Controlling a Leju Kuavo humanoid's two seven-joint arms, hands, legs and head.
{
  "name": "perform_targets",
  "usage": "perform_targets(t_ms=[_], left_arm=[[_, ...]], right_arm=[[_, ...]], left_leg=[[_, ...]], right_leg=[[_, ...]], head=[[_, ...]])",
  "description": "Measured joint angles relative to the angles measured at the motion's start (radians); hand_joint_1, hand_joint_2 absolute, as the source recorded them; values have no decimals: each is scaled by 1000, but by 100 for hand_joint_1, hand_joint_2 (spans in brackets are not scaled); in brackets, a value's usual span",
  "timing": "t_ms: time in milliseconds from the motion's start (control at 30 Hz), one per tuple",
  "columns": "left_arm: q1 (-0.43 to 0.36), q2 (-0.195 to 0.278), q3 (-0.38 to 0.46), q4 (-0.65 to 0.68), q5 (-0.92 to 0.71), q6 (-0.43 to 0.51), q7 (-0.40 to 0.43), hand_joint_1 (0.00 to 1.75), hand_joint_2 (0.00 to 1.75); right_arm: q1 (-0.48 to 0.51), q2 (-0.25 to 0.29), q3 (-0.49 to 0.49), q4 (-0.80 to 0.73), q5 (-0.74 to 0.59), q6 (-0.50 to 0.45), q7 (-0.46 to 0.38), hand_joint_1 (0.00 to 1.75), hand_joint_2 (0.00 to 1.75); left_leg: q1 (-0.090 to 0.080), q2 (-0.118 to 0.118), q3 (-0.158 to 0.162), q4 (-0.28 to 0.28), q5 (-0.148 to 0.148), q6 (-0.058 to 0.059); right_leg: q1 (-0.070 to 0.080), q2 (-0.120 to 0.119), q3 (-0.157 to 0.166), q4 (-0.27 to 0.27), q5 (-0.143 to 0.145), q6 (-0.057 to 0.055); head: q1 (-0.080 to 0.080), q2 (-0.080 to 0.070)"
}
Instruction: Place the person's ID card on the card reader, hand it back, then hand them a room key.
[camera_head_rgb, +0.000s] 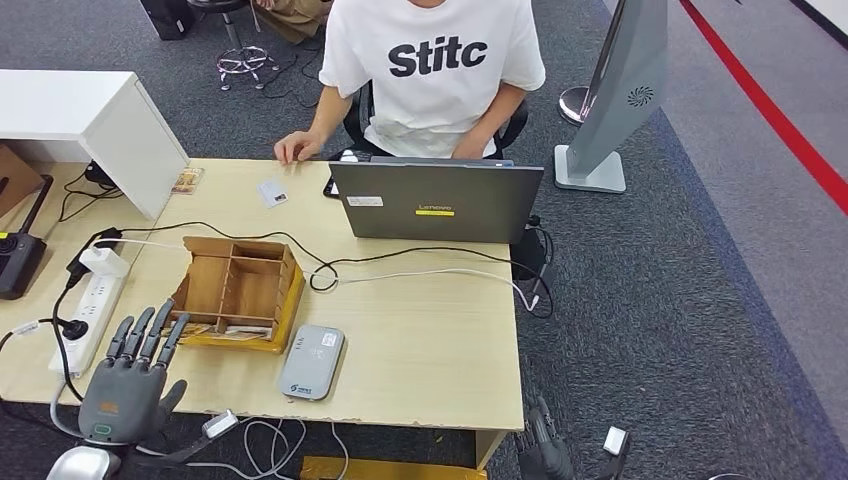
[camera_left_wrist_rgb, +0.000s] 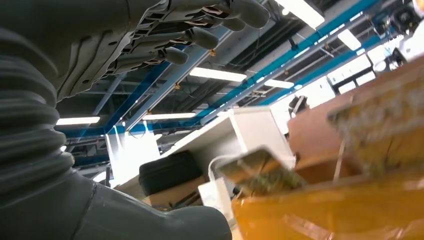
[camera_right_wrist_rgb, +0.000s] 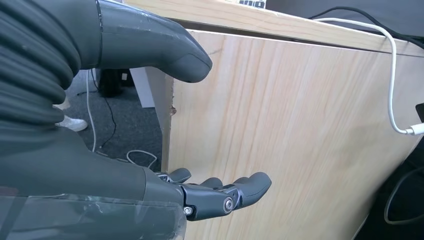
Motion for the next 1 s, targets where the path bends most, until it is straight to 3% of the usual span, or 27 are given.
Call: perform_targets(t_ms=[400,1000], left_arm=[[-122,-7,-20,208,-60,4,23,0,175],[-172,-71,-136,240,-79,21,21,0,175]], right_arm=[[-4,0,2,0,11,-7,15,0,175],[-8,0,5,0,13,-13,28,0,175]], left_leg=[[0,0,0,1,1,1],[0,1,0,1,1,0]], right_leg=[[0,0,0,0,1,0],[0,1,-1,0,2,0]], head=[[0,0],[0,0]])
